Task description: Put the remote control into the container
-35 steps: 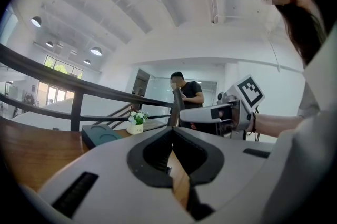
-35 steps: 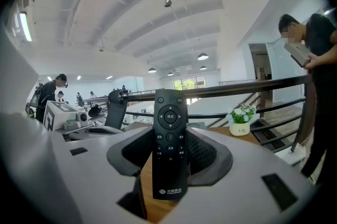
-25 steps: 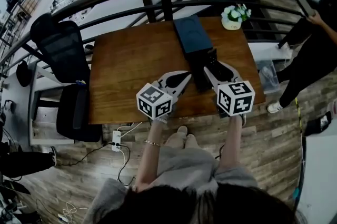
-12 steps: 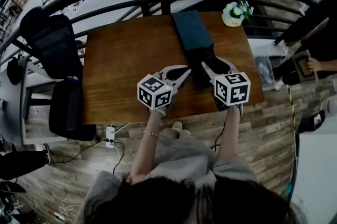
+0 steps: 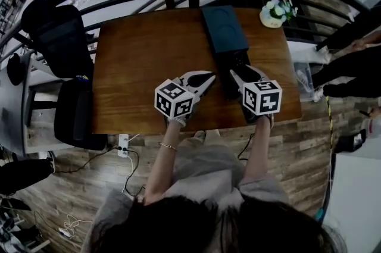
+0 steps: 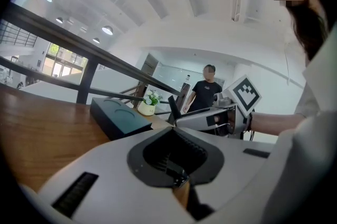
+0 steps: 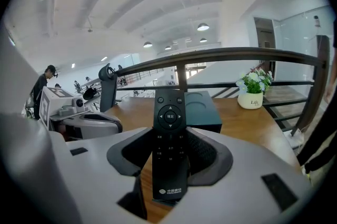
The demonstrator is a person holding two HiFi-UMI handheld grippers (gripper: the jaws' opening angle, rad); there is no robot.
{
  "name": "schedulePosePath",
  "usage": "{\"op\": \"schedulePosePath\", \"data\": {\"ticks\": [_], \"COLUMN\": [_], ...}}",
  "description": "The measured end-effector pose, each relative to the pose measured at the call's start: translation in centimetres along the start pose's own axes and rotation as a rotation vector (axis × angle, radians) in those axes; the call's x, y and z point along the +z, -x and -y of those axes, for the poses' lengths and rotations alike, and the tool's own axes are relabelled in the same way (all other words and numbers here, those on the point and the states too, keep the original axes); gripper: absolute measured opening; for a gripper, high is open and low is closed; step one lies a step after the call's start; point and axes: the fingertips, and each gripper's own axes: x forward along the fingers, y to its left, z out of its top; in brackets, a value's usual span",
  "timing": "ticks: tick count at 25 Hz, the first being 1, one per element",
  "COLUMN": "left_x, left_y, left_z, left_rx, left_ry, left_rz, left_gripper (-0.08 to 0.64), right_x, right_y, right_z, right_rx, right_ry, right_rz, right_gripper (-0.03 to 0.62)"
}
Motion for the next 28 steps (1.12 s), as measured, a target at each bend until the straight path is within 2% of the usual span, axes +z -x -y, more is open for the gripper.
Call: {"op": "schedulePosePath", "data": {"ticks": [10,17,28], "left_x": [-2.3,-4.3,-7.0], "left_y": [-2.6,-3.3,-3.8], "left_z": [-1.9,-2.6,-3.5], "left_rx": [0.057,0.082,0.132], "left_ry": [0.057,0.148,0.207], "left_rz": [-0.054,-0.067,-0.108], "left_gripper": [0.003,0.003,0.003], "right_x": [-2.2,-4.9,-6.7], "right_y": [-3.3,-5.2,-7.1], "right_z": [2.3,3.0,3.9], "right_rx": [0.051,0.092,0.087], "right_ry": [0.024,0.008,0.029], "right_rz": [-0.147,-0.241,-0.353], "right_gripper": [0.202,0.202,0.202]}}
